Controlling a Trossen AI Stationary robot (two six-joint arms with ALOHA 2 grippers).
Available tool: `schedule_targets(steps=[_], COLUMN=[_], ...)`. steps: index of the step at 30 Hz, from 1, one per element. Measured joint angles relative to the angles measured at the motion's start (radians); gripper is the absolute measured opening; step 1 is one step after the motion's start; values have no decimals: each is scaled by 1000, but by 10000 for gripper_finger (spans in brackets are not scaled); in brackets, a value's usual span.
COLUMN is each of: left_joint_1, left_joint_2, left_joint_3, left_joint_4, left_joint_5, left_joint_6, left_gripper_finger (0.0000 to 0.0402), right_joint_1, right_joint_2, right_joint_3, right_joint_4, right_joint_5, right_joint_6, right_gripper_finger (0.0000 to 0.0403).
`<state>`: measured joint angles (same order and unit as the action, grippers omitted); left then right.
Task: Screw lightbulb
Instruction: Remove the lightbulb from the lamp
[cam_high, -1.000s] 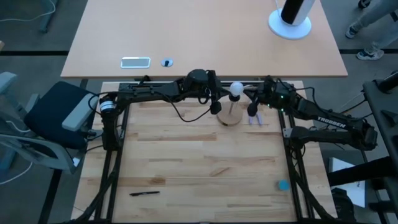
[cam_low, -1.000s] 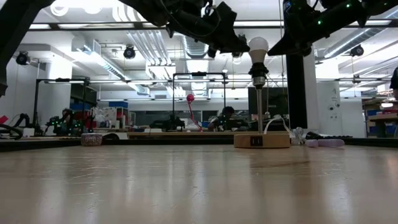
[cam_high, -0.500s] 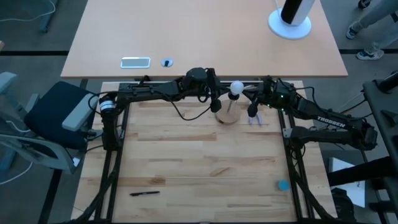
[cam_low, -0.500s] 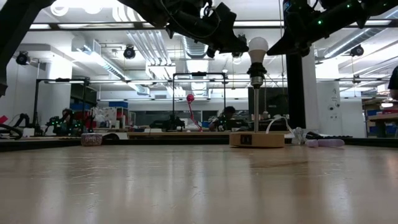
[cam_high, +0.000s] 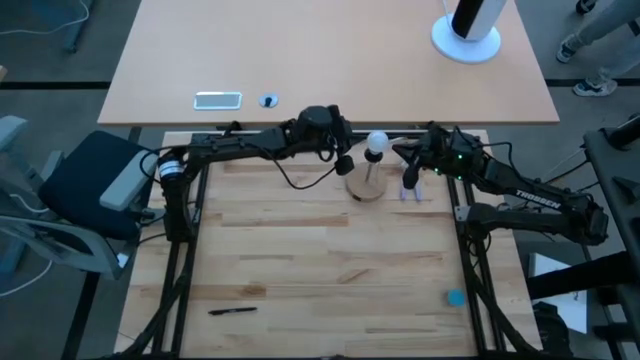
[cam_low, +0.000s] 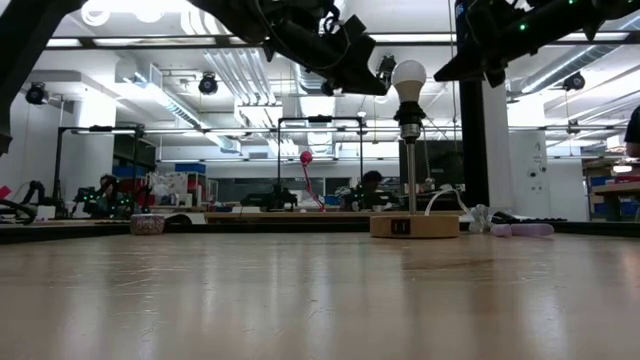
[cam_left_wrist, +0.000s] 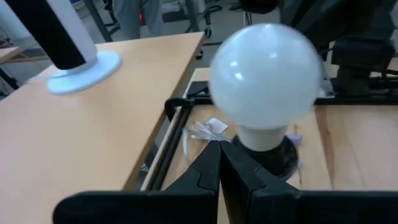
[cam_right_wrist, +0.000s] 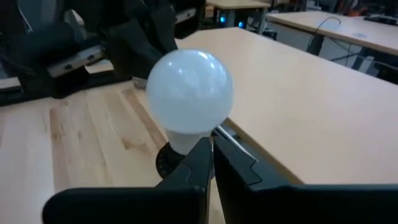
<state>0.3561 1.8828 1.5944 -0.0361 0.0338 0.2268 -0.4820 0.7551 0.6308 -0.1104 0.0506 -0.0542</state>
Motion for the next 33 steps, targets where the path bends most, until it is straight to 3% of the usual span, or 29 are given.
schedule_targets(steps=[6,13,33], left_joint_1=[29,32,33], left_joint_2=[1,1,5], left_joint_3=[0,0,1], left_joint_4=[31,97,58], left_joint_5=[5,103,254], left_joint_6=[31,79,101], left_gripper_finger=[0,0,0], right_joint_1=[0,3,4], right_joint_2=[17,73,86], right_joint_3=[0,0,0], right_joint_4=[39,91,88], right_joint_5=[-9,-102,-17], right_joint_6=[-9,3,7], right_gripper_finger=[13,13,13])
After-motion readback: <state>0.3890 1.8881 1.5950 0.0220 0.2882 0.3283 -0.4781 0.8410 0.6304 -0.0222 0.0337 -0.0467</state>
